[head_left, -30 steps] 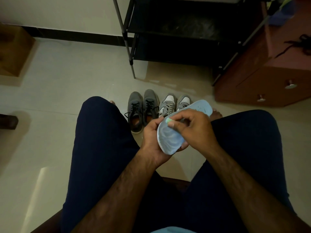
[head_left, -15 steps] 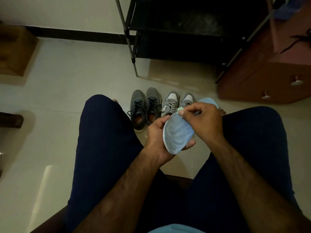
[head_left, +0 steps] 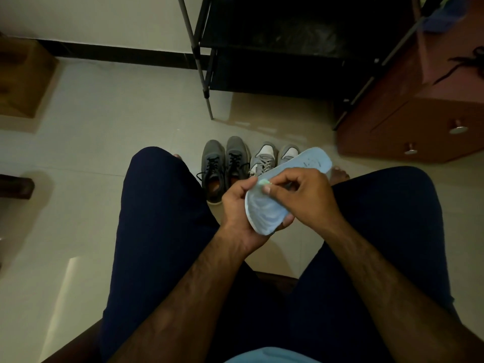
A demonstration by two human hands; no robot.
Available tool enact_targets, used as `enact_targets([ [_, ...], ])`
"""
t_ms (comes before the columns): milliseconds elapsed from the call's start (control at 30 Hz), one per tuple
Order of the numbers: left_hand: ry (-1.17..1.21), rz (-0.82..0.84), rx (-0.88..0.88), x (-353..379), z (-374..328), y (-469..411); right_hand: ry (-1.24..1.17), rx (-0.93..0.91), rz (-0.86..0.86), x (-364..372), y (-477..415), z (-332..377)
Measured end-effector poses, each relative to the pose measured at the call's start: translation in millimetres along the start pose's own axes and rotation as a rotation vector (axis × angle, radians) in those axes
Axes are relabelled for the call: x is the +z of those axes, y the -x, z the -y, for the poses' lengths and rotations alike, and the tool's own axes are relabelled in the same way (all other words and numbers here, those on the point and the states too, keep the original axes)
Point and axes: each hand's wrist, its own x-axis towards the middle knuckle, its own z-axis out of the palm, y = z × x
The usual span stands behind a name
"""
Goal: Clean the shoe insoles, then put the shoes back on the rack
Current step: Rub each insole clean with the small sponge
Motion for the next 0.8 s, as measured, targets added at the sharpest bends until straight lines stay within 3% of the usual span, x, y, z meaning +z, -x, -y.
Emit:
enact_targets([
  [100,-0.034,-0.043,0.025,-1,0,-2,0.061,0.045,-0.153,-8,-11,-8],
  [267,0.008,-0.031,0.022,-1,-1,2,0.069,-0.089,0.023,4,6,5],
  [433,-0.037,-0.066,0.039,-1,1,0,0.272,-0.004,-0.156,-12,-10,-4],
  [567,0.000,-0.062,0.046,-1,-2,3,0.194,-0.108,0.022,-3,2,1],
  [733,-0.006,-0.054,0.060,-2,-1,1,0.258,0.006,-0.136,-15,-9,-3],
  [800,0.027,-0.020,0.058,-2,-2,2,0.215,-0.052,-0.049,-11,-6,-2],
])
